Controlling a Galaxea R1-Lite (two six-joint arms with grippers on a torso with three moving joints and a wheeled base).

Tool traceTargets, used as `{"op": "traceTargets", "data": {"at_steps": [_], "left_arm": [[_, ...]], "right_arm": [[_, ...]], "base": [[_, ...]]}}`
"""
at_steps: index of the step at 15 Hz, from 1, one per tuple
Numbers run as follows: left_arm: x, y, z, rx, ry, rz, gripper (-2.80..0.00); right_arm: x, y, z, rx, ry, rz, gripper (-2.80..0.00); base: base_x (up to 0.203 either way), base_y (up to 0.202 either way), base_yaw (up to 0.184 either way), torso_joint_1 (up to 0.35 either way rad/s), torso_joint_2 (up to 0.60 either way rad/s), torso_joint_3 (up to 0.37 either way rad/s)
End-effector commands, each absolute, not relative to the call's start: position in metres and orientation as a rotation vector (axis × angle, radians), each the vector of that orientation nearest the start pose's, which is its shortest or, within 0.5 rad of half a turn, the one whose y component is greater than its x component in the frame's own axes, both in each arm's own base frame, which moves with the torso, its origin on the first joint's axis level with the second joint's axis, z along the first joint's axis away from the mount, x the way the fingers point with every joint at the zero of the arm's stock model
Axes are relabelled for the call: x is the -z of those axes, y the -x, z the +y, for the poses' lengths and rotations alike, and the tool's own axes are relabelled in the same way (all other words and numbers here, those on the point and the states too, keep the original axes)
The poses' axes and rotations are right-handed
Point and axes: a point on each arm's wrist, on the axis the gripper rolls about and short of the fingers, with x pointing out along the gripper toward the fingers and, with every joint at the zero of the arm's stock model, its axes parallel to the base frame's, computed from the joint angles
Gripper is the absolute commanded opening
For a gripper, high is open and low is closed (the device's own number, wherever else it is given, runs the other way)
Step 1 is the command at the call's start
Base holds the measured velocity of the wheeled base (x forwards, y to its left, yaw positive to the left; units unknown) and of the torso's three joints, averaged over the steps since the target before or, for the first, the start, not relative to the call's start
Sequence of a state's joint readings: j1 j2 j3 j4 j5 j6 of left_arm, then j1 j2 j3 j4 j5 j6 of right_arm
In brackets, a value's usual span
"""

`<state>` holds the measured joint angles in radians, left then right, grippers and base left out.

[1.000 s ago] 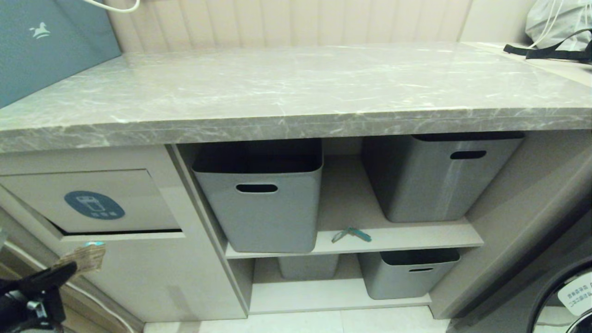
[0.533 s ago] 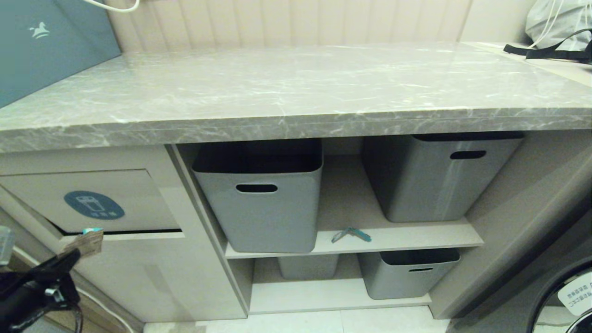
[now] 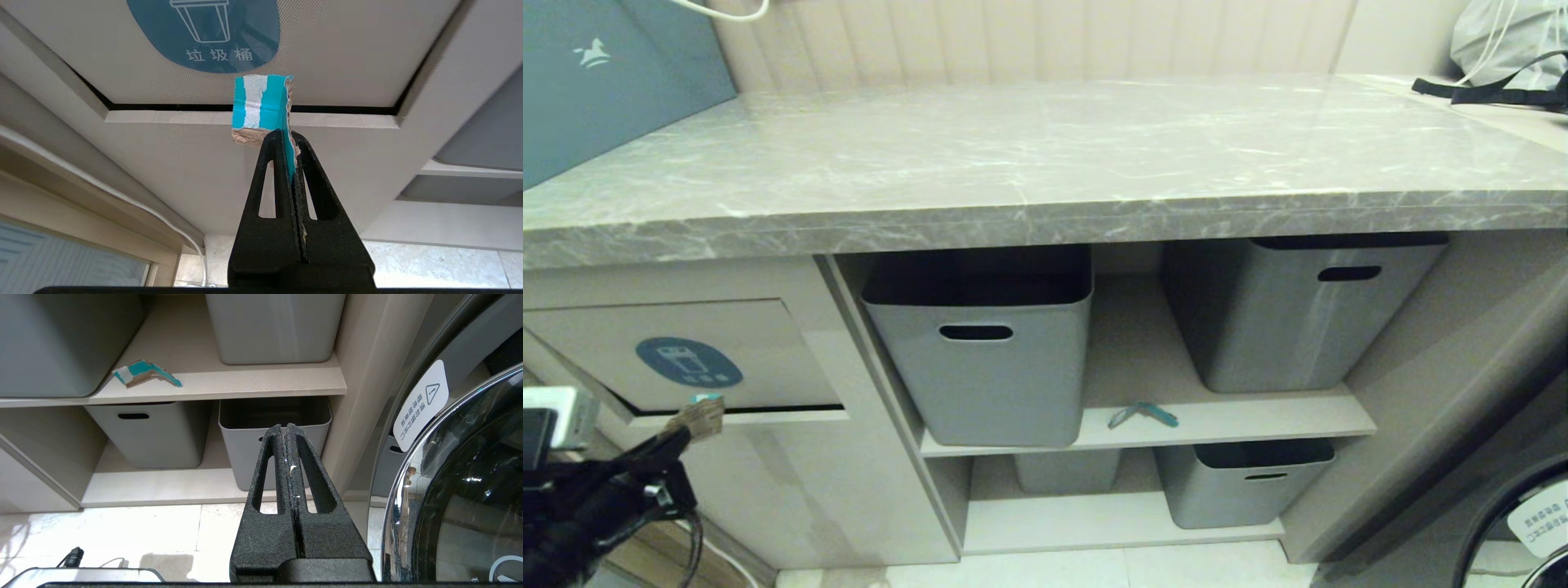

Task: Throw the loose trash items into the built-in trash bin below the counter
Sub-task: Put the garbage in the trash can

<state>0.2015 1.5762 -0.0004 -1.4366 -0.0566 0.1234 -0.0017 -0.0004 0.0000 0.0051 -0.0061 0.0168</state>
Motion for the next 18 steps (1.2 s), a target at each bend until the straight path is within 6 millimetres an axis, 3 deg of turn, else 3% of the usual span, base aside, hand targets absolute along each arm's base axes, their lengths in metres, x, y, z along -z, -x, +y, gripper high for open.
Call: {"op": "traceTargets", "data": {"at_steps": [1, 4, 9, 18], "left_arm": [[-0.098, -0.184, 0.036, -0.133, -0.099, 0.196, -2.80], [-0.088, -0.196, 0.039, -0.130, -0.096, 0.222, -2.80], [-0.081, -0.235, 0.047, -0.131, -0.101, 0.203, -2.80], [-0.080, -0.291, 0.057, -0.117, -0.142, 0.117, -2.80]], "right_arm": [[-0.075, 0.023, 0.000, 0.008, -0.017, 0.005, -2.80], [-0.075, 0.023, 0.000, 0.008, -0.017, 0.005, -2.80], [-0.075, 0.023, 0.000, 0.008, -0.017, 0.006, -2.80], [-0.075, 0.023, 0.000, 0.008, -0.017, 0.005, -2.80]], "base": [[0.000, 0.000, 0.000, 0.000, 0.00, 0.000], [0.000, 0.000, 0.000, 0.000, 0.00, 0.000], [0.000, 0.000, 0.000, 0.000, 0.00, 0.000], [0.000, 0.000, 0.000, 0.000, 0.00, 0.000]]}}
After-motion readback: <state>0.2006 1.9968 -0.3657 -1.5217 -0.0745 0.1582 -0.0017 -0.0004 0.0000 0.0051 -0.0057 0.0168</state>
